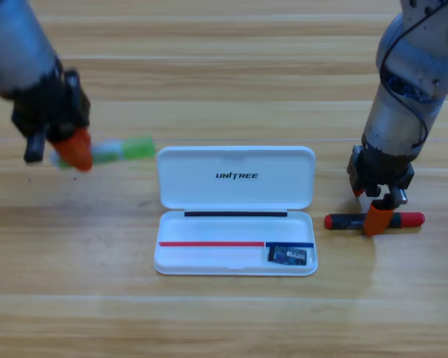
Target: Clean up eraser and pencils
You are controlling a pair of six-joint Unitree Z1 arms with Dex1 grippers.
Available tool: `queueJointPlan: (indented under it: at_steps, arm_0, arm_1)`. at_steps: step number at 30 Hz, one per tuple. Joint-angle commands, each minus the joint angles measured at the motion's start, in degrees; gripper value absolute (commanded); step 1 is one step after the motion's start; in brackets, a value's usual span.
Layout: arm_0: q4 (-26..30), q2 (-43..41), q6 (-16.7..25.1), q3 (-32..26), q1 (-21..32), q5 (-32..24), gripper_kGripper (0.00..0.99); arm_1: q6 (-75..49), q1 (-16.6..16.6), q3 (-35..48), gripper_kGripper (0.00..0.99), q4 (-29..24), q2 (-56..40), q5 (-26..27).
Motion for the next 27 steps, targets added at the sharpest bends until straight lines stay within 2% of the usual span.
queueJointPlan:
  at_steps: [1,5,6,13,19,27]
  arm_0:
    - [1.3,0.2,-1.3,-1.3,-5.8,0.0,0.000]
    - [1.3,1.3,-2.1,-1.9,-9.2,0.0,0.000]
    - [1.2,1.6,-2.3,-2.1,-9.9,0.1,0.000]
    - [0.9,6.1,-3.3,-3.0,-14.2,0.2,0.000]
    - [-0.3,10.8,-4.2,-4.4,-15.7,0.3,0.000]
    - [-2.2,15.3,-4.6,-5.4,-15.8,0.3,0.000]
  arm_1:
    - [-1.1,-1.5,0.5,0.407,-0.8,4.0,-0.2]
    - [-1.9,-1.5,0.8,0.032,-0.6,4.1,-0.2]
    - [-2.2,-1.5,0.8,0.000,-0.6,4.1,-0.2]
    - [-3.4,-1.7,0.9,0.000,-0.5,3.8,-0.2]
    - [-3.5,-1.8,0.8,0.000,-0.4,2.7,-0.3]
    - [-1.8,-1.0,1.3,0.000,5.3,-8.9,0.2]
